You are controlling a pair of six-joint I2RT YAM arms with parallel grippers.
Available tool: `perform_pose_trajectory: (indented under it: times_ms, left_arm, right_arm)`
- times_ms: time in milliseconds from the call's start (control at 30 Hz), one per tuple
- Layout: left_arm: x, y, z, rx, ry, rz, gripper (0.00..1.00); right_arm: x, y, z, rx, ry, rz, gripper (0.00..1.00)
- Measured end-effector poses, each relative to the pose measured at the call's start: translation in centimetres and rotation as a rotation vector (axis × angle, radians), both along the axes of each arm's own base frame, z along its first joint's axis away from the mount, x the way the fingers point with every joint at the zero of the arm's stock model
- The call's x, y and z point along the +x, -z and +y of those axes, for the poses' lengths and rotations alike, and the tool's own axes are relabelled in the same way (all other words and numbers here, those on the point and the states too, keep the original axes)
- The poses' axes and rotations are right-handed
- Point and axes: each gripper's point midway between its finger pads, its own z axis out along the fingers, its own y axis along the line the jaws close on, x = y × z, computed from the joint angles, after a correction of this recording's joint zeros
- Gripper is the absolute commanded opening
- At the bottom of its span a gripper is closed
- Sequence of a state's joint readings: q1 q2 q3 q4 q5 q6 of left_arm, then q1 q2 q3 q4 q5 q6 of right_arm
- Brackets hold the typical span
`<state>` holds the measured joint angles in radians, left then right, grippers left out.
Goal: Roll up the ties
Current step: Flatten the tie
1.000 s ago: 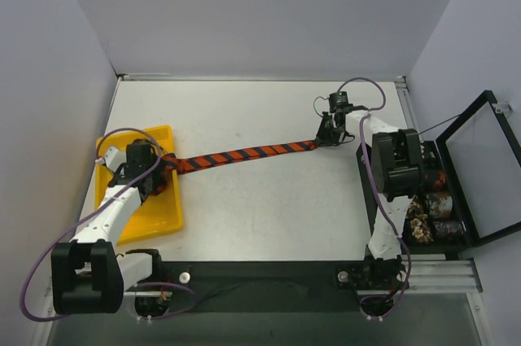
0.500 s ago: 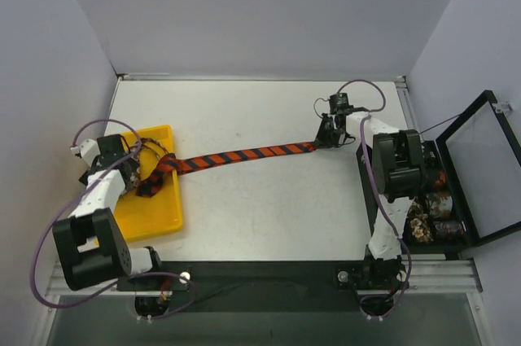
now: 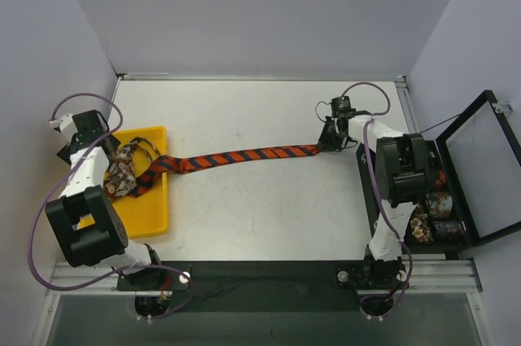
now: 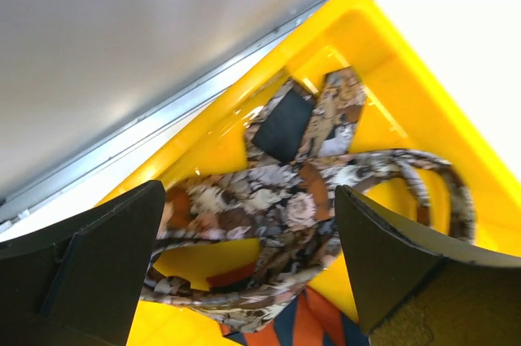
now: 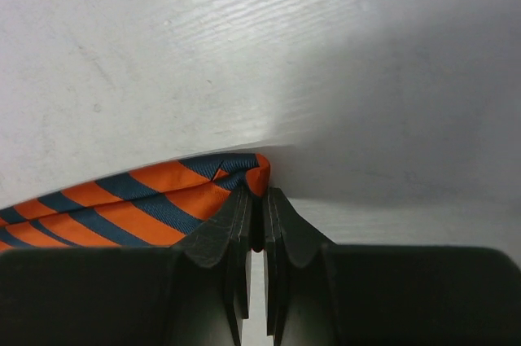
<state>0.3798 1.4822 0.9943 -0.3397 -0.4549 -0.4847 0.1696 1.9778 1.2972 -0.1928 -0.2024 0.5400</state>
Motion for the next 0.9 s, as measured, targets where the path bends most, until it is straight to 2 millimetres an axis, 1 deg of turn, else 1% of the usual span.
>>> perform_pose_trajectory:
  times_ms: [100,167,267,333,400,433,467,500,533,600,667,733,800,900]
  left_arm:
    - [0.9,-1.8,-0.5,0.004,0.024,-0.046,0.97]
    - [1.3,-3.0,-1.4,0.001,0.051,-0.073,0.97]
    - [1.9,-5.6,-3.8,-0.013,0.114,-0.126,0.97]
    - [2.6,-7.6,-6.0,-0.032,0.171,-0.176,0.97]
    - [3.2,-9.2,-8.7,-0.056,0.242,-0.222,0.97]
    - [3.5,-9.7,-10.4,-0.074,0.286,-0.239,0.97]
    - [3.6,-10.0,-12.1,-0.098,0.328,-0.251,0.97]
    - [3.7,-10.1,-14.2,-0.131,0.384,-0.260,0.97]
    - [3.8,-10.1,-15.7,-0.154,0.416,-0.267,0.97]
    - [3.4,-9.4,-19.5,-0.213,0.496,-0.265,0.97]
    - [2.5,-8.1,-23.4,-0.271,0.572,-0.244,0.97]
    - [1.2,-6.2,-26.8,-0.330,0.637,-0.205,0.97]
    - [-0.2,-4.0,-29.3,-0.384,0.669,-0.168,0.97]
    - [-2.0,-0.8,-31.0,-0.444,0.654,-0.123,0.97]
  right_arm:
    - [-0.6,-1.1,-1.6,-0.073,0.040,-0.006,0.00]
    - [-0.6,-2.7,-2.7,-0.119,0.063,-0.039,0.00]
    - [-0.2,-6.2,-4.2,-0.180,0.094,-0.110,0.00]
    - [0.5,-8.9,-4.9,-0.214,0.113,-0.165,0.00]
    - [0.9,-11.2,-5.8,-0.251,0.135,-0.215,0.00]
    - [0.9,-12.3,-6.3,-0.271,0.150,-0.237,0.00]
    - [0.8,-13.0,-6.8,-0.284,0.161,-0.249,0.00]
    - [0.5,-13.6,-7.3,-0.295,0.174,-0.254,0.00]
    - [0.2,-14.1,-7.8,-0.305,0.188,-0.256,0.00]
    - [-0.5,-14.9,-9.2,-0.321,0.219,-0.252,0.00]
    - [-1.1,-15.4,-10.4,-0.336,0.248,-0.250,0.00]
    - [-1.5,-16.0,-11.2,-0.346,0.268,-0.250,0.00]
    - [-1.9,-16.3,-11.9,-0.355,0.287,-0.253,0.00]
    - [-2.6,-16.7,-12.6,-0.360,0.301,-0.247,0.00]
